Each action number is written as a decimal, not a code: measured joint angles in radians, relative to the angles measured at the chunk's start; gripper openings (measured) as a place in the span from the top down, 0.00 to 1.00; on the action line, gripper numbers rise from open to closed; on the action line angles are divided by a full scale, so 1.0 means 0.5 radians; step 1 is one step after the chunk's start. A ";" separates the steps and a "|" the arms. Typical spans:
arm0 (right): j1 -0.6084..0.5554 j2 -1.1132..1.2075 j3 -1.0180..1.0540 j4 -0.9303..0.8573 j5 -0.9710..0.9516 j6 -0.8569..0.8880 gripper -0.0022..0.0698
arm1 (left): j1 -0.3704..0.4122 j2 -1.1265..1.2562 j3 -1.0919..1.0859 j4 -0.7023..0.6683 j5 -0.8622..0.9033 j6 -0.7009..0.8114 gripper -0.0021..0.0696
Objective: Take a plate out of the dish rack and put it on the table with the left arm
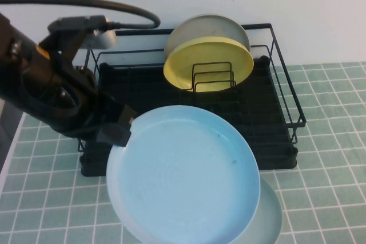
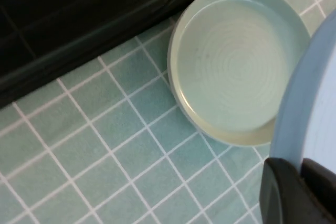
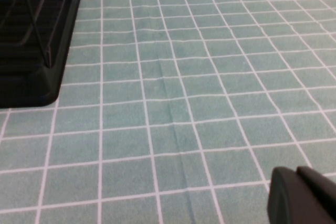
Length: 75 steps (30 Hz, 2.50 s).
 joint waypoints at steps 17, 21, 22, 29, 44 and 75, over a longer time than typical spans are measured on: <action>0.000 0.000 0.000 0.000 0.000 0.000 0.97 | -0.174 0.000 0.998 -0.570 -1.190 -0.226 0.97; 0.000 0.000 0.000 0.000 0.000 0.000 0.97 | -0.334 0.000 1.115 -0.589 -1.465 -0.364 0.97; 0.000 0.000 0.000 0.000 0.000 0.000 0.97 | -0.359 0.000 1.132 -0.589 -1.510 -0.389 0.97; 0.000 0.000 0.000 0.000 0.000 0.000 0.97 | -0.415 0.139 1.165 -0.524 -1.615 -0.533 0.97; 0.000 0.000 0.000 0.000 0.000 0.000 0.97 | -0.418 0.233 1.165 -0.520 -1.688 -0.554 0.37; 0.000 0.000 0.000 0.000 0.000 0.000 0.97 | -0.418 -1.643 1.166 0.713 -0.629 0.207 0.97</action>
